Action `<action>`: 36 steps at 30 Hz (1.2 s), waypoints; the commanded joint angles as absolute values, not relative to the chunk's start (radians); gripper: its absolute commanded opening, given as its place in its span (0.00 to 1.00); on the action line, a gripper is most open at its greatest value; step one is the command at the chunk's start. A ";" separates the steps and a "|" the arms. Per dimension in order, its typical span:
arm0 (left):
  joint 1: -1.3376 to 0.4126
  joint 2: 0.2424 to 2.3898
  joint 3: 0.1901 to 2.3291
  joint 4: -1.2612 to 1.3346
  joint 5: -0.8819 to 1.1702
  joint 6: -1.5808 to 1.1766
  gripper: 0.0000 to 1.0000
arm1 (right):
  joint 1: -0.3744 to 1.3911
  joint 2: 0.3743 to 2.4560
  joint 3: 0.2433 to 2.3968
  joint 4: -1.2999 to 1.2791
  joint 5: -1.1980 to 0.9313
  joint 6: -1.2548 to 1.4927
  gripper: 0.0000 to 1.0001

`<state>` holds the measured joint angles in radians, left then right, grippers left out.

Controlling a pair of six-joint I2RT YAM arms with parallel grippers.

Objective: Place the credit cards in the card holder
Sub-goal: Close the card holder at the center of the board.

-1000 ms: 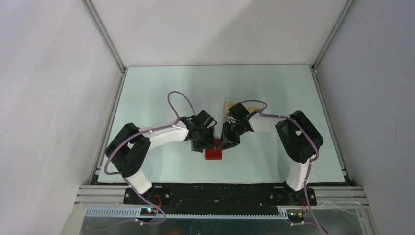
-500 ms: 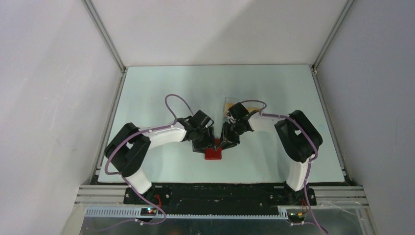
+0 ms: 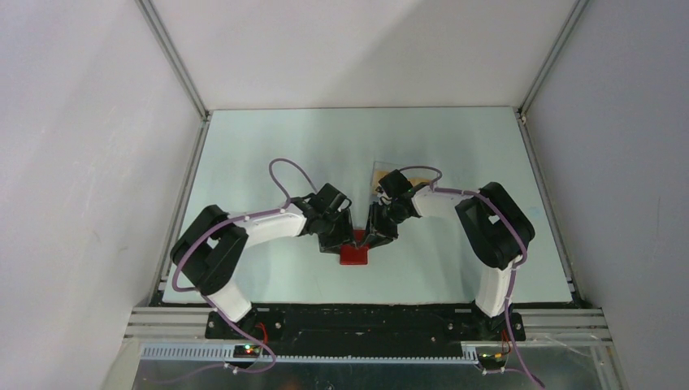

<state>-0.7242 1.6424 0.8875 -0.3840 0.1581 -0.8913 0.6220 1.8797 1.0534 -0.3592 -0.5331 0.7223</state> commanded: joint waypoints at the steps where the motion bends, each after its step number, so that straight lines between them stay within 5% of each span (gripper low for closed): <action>1: -0.711 1.670 0.859 -0.304 0.074 -0.911 0.60 | 0.643 1.961 1.028 -0.385 -0.406 0.680 0.33; 6: -0.708 1.692 0.863 -0.296 0.077 -0.918 0.54 | 0.652 1.979 1.045 -0.397 -0.404 0.674 0.33; 12: -0.709 1.644 0.854 -0.275 0.113 -0.886 0.63 | 0.655 1.977 1.047 -0.403 -0.399 0.673 0.33; 36: -0.693 1.712 0.864 -0.230 0.112 -0.904 0.63 | 0.654 1.985 1.048 -0.400 -0.410 0.670 0.33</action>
